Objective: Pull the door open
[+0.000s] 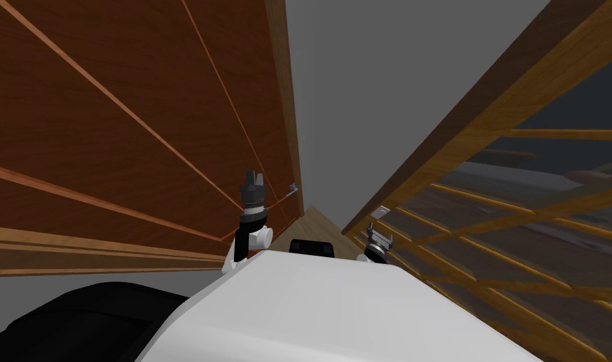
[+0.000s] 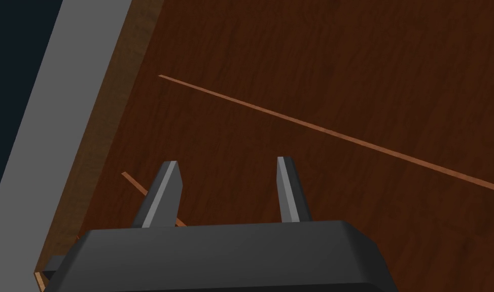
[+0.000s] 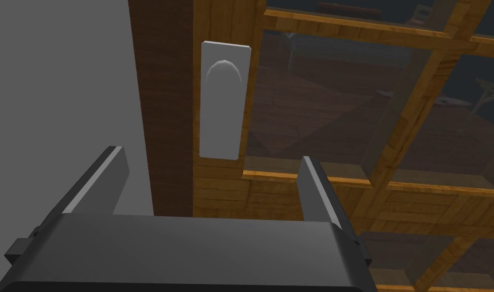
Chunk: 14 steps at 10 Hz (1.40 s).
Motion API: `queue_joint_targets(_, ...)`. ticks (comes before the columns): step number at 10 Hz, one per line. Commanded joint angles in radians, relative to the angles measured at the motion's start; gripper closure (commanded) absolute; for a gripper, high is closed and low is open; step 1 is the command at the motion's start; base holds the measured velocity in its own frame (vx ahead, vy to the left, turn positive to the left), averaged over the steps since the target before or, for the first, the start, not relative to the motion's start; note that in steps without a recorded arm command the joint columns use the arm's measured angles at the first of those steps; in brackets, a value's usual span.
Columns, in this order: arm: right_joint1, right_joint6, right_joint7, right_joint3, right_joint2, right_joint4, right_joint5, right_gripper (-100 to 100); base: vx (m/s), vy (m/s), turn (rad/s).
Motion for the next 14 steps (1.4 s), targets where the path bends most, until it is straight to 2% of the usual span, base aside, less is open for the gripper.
queue_joint_targets(1,-0.006,-0.014,-0.027,0.001,0.000,0.034,-0.013,-100,0.087,-0.062,0.083)
queue_joint_targets(2,-0.008,-0.020,-0.046,0.001,-0.001,0.056,-0.025,-100,0.090,-0.060,0.129)
queue_joint_targets(3,-0.012,-0.020,-0.037,0.002,-0.001,0.053,-0.017,-100,0.042,-0.030,0.029)
queue_joint_targets(4,-0.014,-0.023,-0.072,-0.006,-0.025,0.081,-0.022,-100,-0.011,-0.005,-0.037)
queue_joint_targets(8,-0.017,-0.024,-0.127,-0.019,-0.067,0.125,-0.029,-100,0.001,-0.004,-0.002)
queue_joint_targets(10,-0.018,-0.025,-0.165,-0.029,-0.096,0.156,-0.034,-100,0.105,-0.046,0.050)
queue_joint_targets(14,-0.019,-0.027,-0.202,-0.039,-0.124,0.186,-0.038,-100,0.190,-0.082,0.085)
